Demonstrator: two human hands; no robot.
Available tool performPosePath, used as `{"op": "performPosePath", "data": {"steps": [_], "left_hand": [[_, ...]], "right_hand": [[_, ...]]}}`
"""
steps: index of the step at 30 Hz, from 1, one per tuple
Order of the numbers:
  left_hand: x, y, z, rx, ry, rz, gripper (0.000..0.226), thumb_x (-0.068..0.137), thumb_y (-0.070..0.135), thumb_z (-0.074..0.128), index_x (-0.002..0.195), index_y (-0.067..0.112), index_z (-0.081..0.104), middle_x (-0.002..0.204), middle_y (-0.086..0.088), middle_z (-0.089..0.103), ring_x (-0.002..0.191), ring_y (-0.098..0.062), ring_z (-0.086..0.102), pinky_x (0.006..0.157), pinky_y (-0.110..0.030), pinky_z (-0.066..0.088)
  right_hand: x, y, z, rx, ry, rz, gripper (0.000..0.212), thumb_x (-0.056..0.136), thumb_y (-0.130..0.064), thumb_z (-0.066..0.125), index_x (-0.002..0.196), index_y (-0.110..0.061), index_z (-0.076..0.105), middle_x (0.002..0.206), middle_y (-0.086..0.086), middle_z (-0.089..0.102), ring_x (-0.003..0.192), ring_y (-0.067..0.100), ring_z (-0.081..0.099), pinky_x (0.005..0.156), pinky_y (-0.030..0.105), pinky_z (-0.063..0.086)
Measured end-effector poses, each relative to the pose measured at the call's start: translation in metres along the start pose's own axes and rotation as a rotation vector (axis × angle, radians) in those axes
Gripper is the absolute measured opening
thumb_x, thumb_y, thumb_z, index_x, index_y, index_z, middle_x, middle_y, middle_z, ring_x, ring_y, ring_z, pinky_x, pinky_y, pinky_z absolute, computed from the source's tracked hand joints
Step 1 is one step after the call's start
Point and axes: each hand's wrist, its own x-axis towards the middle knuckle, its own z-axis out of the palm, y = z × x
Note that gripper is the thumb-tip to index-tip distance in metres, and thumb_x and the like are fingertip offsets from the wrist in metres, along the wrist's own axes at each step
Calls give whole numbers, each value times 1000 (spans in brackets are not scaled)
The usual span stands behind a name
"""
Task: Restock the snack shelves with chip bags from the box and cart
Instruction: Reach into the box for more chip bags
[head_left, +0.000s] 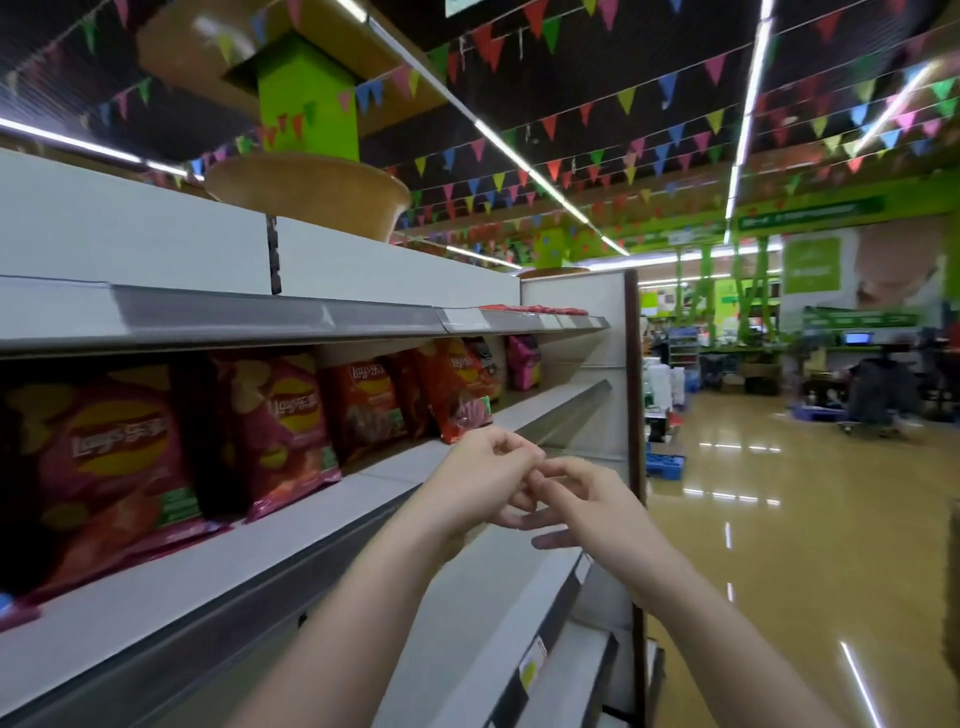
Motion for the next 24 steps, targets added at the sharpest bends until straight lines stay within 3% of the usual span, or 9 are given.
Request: {"op": "performPosePath", "data": {"steps": [3, 7, 9, 11, 13, 16, 19, 21, 24], "left_hand": [[59, -6, 18, 127, 14, -129, 14, 98, 21, 46, 92, 18, 59, 92, -5, 66, 76, -16, 65, 56, -24, 50], [151, -19, 30, 422, 112, -182, 29, 95, 28, 46, 105, 6, 63, 99, -16, 67, 75, -26, 61, 62, -31, 50], [197, -29, 26, 518, 247, -208, 46, 94, 37, 51, 120, 0, 57, 117, -23, 62, 96, -35, 64, 78, -38, 54], [227, -41, 14, 551, 354, -312, 60, 94, 46, 51, 134, 2, 42, 131, -21, 54, 111, -37, 59, 88, -41, 54], [249, -53, 4, 529, 455, -417, 71, 95, 53, 47, 143, 3, 30, 142, -18, 45, 119, -36, 54, 95, -41, 51], [280, -71, -10, 493, 552, -490, 81, 94, 65, 35, 148, 5, 29, 153, -14, 34, 133, -34, 42, 105, -35, 39], [300, -89, -19, 286, 597, -538, 101, 83, 77, 38, 154, 10, 12, 159, -7, 22, 143, -29, 28, 115, -35, 26], [308, -96, -24, 129, 693, -514, 124, 66, 89, 46, 155, 15, 1, 162, -4, 13, 147, -28, 19, 119, -43, 19], [316, -109, -33, 123, 746, -498, 114, 69, 80, 53, 154, 21, 8, 161, -2, 18, 145, -29, 24, 117, -45, 23]], "right_hand": [[67, 31, -9, -14, 5, -17, 19, 100, -14, 48, 110, -14, 64, 89, 2, 73, 82, 15, 72, 75, 34, 61], [156, 67, -27, -59, 57, -63, 22, 96, -10, 51, 107, -20, 67, 99, 2, 72, 90, 16, 69, 77, 34, 59], [207, 88, -37, -75, 69, -108, 16, 94, -17, 57, 93, -30, 67, 95, -2, 72, 93, 17, 68, 86, 43, 56], [252, 105, -42, -89, 66, -129, 8, 93, -23, 61, 94, -28, 67, 95, -4, 71, 96, 15, 66, 91, 45, 54], [293, 119, -43, -108, 9, -145, 16, 94, -28, 62, 106, -19, 66, 97, -5, 69, 99, 15, 65, 93, 39, 53], [343, 126, -40, -142, -106, -176, 44, 93, -42, 60, 125, -11, 57, 109, -3, 64, 106, 12, 60, 92, 26, 46], [384, 128, -31, -228, -257, -146, 64, 92, -52, 54, 139, -9, 43, 132, 5, 58, 121, 22, 55, 99, 33, 43], [413, 128, -21, -286, -372, -130, 60, 96, -51, 48, 136, -6, 44, 133, 11, 57, 119, 28, 55, 99, 37, 44], [436, 127, -4, -332, -546, -59, 60, 98, -57, 37, 132, -9, 49, 129, 9, 58, 116, 30, 55, 105, 40, 41]]}}
